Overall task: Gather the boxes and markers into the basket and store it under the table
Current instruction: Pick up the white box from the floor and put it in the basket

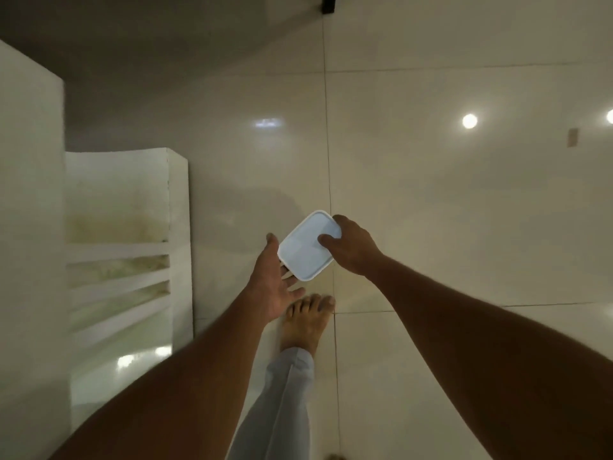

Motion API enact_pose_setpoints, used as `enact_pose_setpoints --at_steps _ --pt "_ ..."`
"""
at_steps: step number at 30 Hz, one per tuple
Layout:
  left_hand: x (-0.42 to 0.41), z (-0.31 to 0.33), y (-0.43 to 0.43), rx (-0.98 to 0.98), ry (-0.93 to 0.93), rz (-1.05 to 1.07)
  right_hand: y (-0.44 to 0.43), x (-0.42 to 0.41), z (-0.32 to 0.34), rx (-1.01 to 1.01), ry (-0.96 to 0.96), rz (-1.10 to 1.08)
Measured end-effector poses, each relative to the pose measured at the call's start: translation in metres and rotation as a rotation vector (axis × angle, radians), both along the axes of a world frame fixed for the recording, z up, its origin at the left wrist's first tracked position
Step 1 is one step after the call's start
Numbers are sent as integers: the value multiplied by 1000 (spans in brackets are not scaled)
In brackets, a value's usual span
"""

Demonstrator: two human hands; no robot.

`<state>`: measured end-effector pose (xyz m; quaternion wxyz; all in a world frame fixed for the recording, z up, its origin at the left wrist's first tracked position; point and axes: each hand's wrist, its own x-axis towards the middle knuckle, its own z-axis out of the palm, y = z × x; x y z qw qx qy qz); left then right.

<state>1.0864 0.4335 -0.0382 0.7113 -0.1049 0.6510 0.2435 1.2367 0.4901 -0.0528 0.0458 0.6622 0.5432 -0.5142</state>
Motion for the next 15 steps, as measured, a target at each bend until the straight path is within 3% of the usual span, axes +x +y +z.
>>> enact_pose_setpoints --at_steps 15 --pt "-9 301 -205 225 149 -36 -211 -1 324 217 -58 -141"
